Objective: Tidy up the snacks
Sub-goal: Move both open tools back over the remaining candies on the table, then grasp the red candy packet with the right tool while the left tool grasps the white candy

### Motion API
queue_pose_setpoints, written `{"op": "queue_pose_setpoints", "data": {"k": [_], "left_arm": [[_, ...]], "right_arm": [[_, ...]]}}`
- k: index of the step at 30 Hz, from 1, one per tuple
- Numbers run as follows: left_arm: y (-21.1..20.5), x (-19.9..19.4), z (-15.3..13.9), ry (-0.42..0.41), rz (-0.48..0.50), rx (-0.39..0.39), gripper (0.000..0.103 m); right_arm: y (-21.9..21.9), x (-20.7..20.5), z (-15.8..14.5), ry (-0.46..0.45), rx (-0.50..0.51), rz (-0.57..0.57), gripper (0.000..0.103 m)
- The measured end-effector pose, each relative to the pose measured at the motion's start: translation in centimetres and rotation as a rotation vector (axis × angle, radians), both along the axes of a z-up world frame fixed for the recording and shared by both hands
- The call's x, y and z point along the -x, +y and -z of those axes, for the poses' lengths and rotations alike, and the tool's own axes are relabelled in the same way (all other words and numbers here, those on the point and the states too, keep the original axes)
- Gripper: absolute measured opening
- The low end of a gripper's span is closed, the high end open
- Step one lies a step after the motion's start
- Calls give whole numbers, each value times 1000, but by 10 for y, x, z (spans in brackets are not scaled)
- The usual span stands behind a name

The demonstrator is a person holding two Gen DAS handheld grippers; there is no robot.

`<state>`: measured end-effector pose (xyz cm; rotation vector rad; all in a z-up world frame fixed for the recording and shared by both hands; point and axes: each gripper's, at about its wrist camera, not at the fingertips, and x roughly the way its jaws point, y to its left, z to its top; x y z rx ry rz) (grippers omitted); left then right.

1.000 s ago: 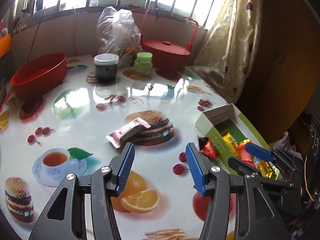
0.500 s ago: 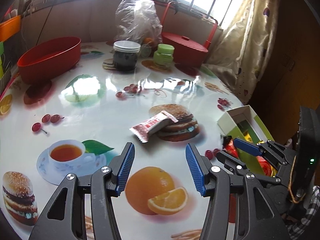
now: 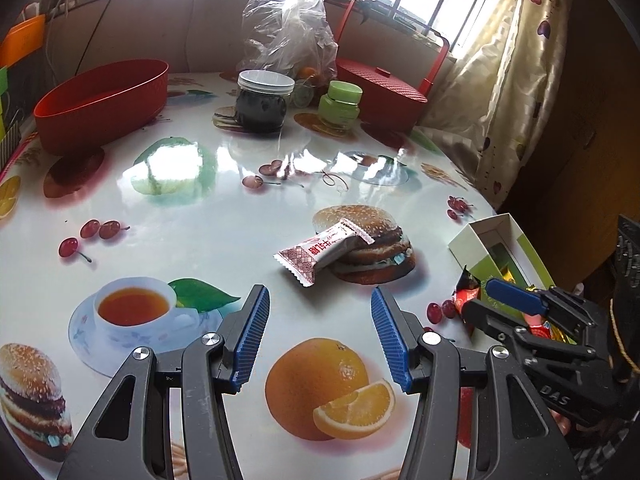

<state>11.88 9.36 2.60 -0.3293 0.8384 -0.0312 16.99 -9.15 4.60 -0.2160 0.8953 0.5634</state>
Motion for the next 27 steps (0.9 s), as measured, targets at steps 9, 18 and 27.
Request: {"op": "queue_pose_setpoints", "data": {"k": [9,18,27], "left_arm": [[3,-4,1,7,0,-11,54],[5,-23,2,-5,60,-35,54],[0,-49,2,6,117,-120,54]], "right_arm": [[12,-6,17,66,8,-9,42],[12,-16,19,109,-24,65,42],[21,-19,22,120,-35,79,42]]}}
